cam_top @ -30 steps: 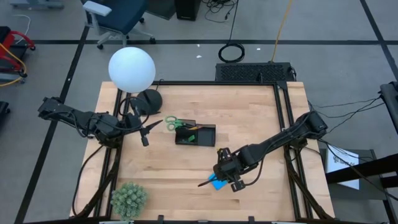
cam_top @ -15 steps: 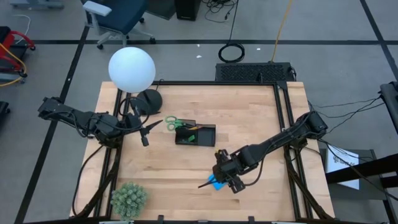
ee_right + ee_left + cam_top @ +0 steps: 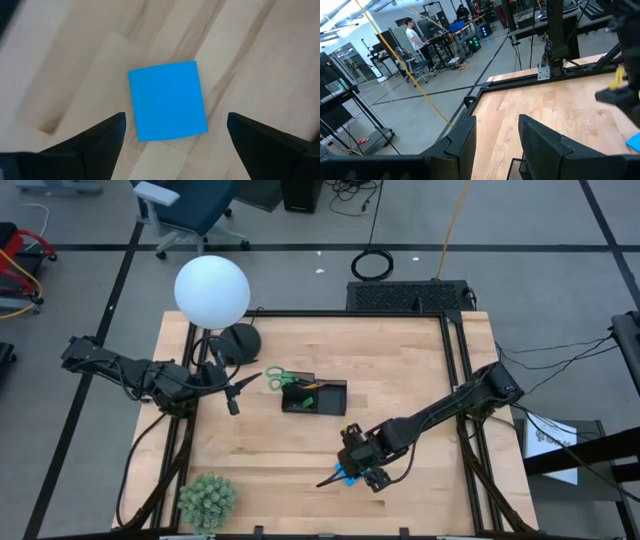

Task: Pick and place office supplies into organizer
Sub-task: Put the blue sticky notes into the black desk organizer

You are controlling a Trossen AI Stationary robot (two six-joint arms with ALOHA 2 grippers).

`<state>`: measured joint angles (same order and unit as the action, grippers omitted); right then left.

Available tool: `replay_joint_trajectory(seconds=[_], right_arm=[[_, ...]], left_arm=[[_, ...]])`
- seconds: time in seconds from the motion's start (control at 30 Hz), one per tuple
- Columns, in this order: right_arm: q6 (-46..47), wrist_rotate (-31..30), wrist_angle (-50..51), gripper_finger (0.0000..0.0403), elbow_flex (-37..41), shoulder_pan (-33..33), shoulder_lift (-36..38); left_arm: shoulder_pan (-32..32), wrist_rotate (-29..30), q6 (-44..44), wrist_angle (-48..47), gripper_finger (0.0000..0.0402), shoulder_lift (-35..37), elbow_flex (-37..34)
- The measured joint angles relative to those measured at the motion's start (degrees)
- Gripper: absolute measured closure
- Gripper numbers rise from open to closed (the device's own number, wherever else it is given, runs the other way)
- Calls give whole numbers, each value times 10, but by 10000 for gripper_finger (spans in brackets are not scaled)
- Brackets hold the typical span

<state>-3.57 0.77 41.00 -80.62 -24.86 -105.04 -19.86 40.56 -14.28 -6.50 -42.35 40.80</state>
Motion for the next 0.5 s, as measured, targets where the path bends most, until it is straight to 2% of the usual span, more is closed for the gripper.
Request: replay_joint_trajectory(seconds=[0.27, 0.5], right_arm=[[-9, 6, -5, 64, 0, 0, -82], [-17, -6, -6, 64, -2, 1, -121]], left_arm=[[0, 0, 1, -3, 247, 0, 0], [0, 0, 2, -2, 247, 0, 0]])
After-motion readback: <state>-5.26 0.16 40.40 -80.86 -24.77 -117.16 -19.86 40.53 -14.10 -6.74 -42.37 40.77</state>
